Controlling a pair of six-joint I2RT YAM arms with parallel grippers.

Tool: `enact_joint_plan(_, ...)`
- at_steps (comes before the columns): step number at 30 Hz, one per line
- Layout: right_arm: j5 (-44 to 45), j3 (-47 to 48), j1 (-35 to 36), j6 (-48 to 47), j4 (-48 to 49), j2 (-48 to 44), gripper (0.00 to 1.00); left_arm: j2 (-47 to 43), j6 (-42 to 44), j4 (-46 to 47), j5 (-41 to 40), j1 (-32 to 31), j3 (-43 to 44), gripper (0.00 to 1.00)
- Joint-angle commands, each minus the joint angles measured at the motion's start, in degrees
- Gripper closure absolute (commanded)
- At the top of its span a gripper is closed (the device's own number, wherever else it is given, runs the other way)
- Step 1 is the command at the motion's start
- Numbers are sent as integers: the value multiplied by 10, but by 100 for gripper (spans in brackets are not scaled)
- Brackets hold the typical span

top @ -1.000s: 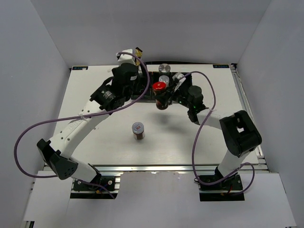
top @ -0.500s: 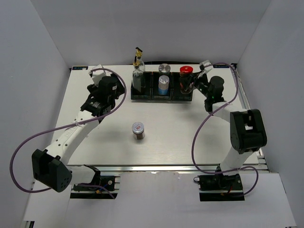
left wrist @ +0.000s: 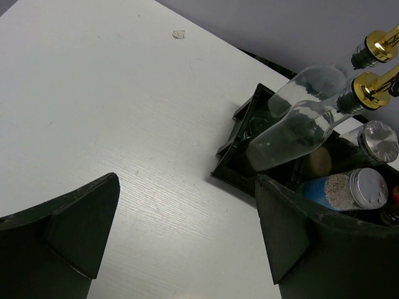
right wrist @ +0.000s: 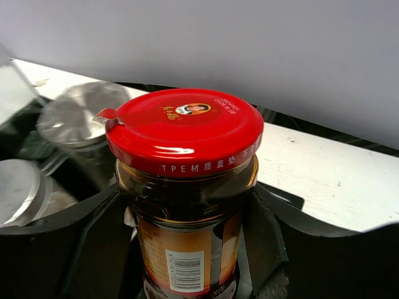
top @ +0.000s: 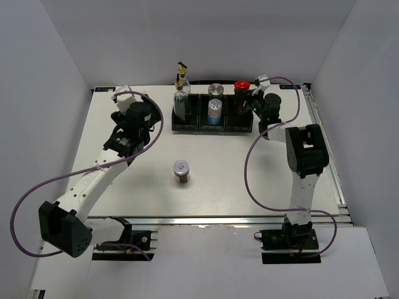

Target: Organize the condiment bottles

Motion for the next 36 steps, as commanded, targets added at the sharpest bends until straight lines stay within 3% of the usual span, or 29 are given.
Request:
enact_joint_plan(1, 44, 65, 1, -4, 128, 0, 88, 5, 10, 16, -14, 3, -1, 2)
enact_joint_plan(7, 44, 115, 2, 1, 142, 54, 87, 22, 19, 23, -9, 6, 5, 2)
enact_joint_plan(23, 64, 126, 9, -13, 234, 112, 81, 36, 29, 34, -6, 13, 1, 2)
enact_joint_plan(32, 76, 126, 16, -14, 252, 133, 72, 34, 29, 30, -10, 14, -3, 2)
enact_joint_plan(36, 84, 124, 18, -15, 254, 137, 57, 32, 29, 34, -9, 15, -7, 2)
